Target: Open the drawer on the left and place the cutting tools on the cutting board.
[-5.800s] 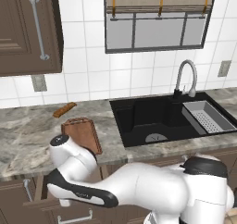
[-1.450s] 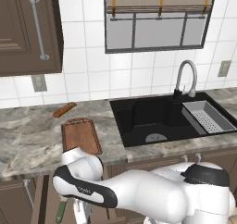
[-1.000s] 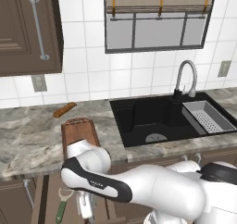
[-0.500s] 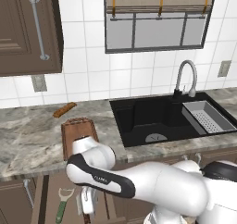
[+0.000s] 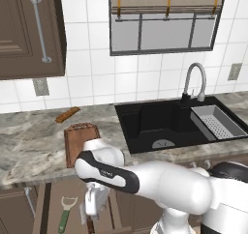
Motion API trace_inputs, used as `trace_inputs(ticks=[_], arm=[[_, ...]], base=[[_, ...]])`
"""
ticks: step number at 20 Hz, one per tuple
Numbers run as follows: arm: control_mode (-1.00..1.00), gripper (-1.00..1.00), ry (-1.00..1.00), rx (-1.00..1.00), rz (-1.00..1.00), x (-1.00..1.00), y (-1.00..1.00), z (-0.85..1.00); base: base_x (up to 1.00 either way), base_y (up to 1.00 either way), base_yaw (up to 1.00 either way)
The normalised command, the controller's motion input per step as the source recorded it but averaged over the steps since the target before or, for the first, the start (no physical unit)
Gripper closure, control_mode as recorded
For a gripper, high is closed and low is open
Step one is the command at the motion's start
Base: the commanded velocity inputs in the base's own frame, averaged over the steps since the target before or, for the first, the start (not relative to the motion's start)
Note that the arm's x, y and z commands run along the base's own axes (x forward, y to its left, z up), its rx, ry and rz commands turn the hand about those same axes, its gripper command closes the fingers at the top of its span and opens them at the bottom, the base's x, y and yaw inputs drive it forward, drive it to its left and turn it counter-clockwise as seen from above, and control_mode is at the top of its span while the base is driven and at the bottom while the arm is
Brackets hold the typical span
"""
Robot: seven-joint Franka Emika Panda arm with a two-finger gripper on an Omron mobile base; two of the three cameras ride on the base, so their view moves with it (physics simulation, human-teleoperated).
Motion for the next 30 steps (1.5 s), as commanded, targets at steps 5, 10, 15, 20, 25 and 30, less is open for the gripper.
trace_inputs(ticks=[5, 10, 15, 20, 25, 30], arm=[[-1.00, -1.00, 0.03, -0.04, -0.28, 0.00, 0.00, 0.00], [-1.00, -1.00, 0.00, -0.15, -0.26, 0.00, 0.00, -0.03], [-1.00, -1.00, 0.00, -0.22, -0.18, 0.00, 0.00, -0.08], [-1.00, -1.00, 0.00, -0.21, -0.08, 0.00, 0.00, -0.04], [-1.00, -1.00, 0.00, -0.13, -0.05, 0.06, 0.00, -0.02], [-1.00, -1.00, 0.00, -0.09, -0.05, 0.01, 0.00, -0.04]], base=[[0.00, 0.00, 0.00], [0.00, 0.00, 0.00], [0.00, 0.00, 0.00], [0.00, 0.00, 0.00], [0.00, 0.00, 0.00], [0.00, 0.00, 0.00]])
